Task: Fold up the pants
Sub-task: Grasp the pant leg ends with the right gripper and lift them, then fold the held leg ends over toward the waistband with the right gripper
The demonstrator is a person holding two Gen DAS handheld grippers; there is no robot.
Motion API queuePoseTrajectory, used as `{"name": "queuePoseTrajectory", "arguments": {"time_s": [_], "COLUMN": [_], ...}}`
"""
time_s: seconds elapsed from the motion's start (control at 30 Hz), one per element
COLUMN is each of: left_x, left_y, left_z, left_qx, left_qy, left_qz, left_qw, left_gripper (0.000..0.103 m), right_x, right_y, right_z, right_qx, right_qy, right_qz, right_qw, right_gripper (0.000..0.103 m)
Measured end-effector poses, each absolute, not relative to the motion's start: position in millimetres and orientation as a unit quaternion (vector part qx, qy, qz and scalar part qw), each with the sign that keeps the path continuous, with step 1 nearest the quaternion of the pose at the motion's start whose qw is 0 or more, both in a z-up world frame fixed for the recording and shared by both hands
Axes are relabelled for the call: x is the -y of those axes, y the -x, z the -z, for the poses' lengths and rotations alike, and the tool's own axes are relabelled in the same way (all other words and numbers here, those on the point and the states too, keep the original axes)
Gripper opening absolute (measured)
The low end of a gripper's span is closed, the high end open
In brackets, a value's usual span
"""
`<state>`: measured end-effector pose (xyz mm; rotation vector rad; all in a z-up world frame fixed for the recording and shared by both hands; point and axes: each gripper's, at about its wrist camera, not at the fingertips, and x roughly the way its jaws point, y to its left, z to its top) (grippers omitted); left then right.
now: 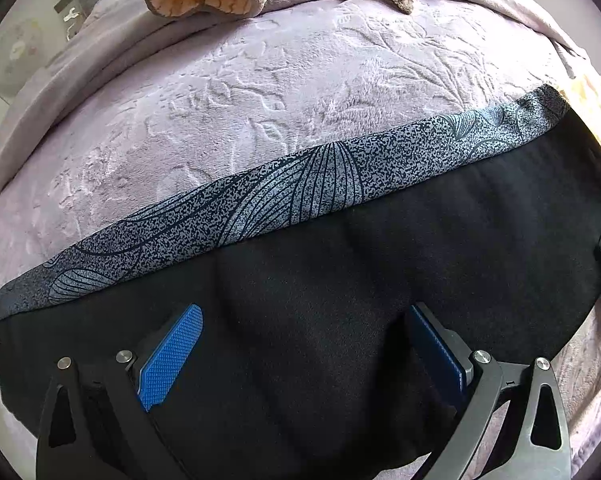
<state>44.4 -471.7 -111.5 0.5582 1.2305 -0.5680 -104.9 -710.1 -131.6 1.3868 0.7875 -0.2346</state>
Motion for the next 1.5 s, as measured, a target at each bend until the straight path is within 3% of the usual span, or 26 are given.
{"name": "queuePoseTrajectory", "arguments": {"time_s": [0.23,0.3,0.33,0.37,0.5,0.6,0.7,0.87,0.9,0.93,0.97,1.23,1.5], "left_x": [474,472,471,471,471,487,488,471,459,450,436,313,176], "left_y": [-43,-46,-47,-48,-39,-15,-18,-39,-45,-49,-54,-91,-118], "left_z": [111,104,97,91,73,92,108,84,73,66,56,25,41], "left_qx": [-0.562,-0.567,-0.567,-0.565,-0.548,-0.524,-0.538,-0.563,-0.559,-0.556,-0.549,-0.549,-0.591], "left_qy": [-0.255,-0.242,-0.234,-0.235,-0.215,-0.263,-0.252,-0.218,-0.206,-0.197,-0.185,-0.162,-0.125], "left_qz": [0.262,0.265,0.263,0.261,0.296,0.308,0.305,0.326,0.319,0.317,0.314,0.241,0.126], "left_qw": [0.742,0.741,0.744,0.747,0.752,0.749,0.744,0.727,0.737,0.743,0.752,0.784,0.787], "left_gripper": [0.102,0.086,0.066,0.058,0.057,0.056,0.056,0.059,0.064,0.077,0.080,0.080,0.080], "right_x": [718,720,721,722,719,716,703,690,687,682,675,564,390], "right_y": [94,84,80,79,80,77,65,49,46,43,38,-25,-94], "right_z": [148,156,158,157,134,116,105,72,62,50,37,-34,4], "right_qx": [-0.307,-0.290,-0.280,-0.261,-0.229,-0.224,-0.256,-0.280,-0.287,-0.296,-0.308,-0.398,-0.514], "right_qy": [-0.656,-0.677,-0.688,-0.700,-0.702,-0.689,-0.662,-0.613,-0.597,-0.579,-0.555,-0.363,-0.194], "right_qz": [0.084,0.071,0.067,0.058,0.018,-0.005,-0.011,0.004,0.007,0.010,0.012,0.006,-0.012], "right_qw": [0.684,0.673,0.666,0.662,0.674,0.689,0.704,0.739,0.749,0.760,0.772,0.843,0.835], "right_gripper": [0.044,0.033,0.013,0.013,0.013,0.013,0.013,0.013,0.013,0.013,0.013,0.013,0.017]}}
